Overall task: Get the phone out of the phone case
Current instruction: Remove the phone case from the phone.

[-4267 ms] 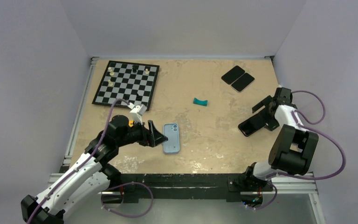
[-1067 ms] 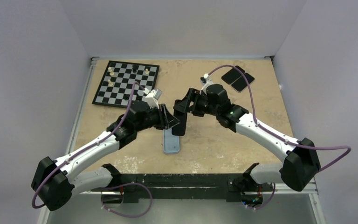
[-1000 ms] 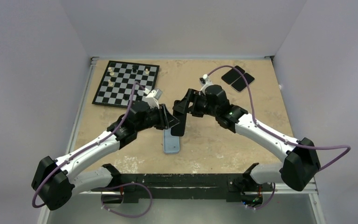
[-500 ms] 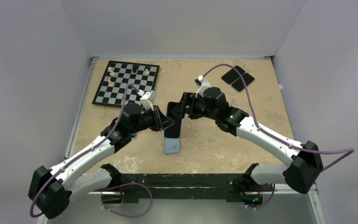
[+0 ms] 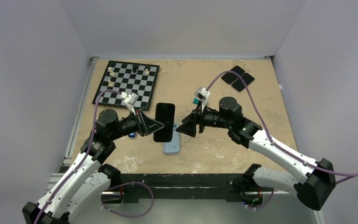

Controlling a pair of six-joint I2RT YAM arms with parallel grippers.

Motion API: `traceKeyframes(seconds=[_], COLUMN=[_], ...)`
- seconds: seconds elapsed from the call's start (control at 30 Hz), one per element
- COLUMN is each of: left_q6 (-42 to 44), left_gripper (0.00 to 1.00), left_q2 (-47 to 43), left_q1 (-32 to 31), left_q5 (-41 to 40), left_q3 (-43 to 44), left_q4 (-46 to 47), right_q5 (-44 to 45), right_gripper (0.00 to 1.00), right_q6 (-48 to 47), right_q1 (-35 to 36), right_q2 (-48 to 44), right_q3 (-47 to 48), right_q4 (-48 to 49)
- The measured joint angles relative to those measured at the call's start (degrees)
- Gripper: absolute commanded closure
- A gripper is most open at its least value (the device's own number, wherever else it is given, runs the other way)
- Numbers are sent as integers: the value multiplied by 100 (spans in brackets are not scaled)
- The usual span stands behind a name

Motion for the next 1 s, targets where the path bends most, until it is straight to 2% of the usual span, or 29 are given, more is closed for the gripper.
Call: traceKeyframes(seconds=[0.2,0.4,0.7,0.93,1.0], left_q6=[-507,-1128,-1937,-2253,-2321], left_gripper=[100,100,100,100,100], left_q2=[0,9,168,190,190], left_q1=[133,229,256,262,264], left_q5=[581,879,1027,1108,1132], left_q3=[48,48,-22,-94,-96], left_q4=[330,951,2041,2356,2437], right_q5=[-1733,-2608,-3067,-3198,-3248], right_gripper=[40,50,65,82,84], right_q6=[514,1198,1891,2070,2096], right_q1=[-20,-20,57,175,197], right_q2=[258,514,715,896,951], right_q3=[-992,-1211,-1235,-1235,-1235], right_q4=[1447,2909,4232,4806,4951])
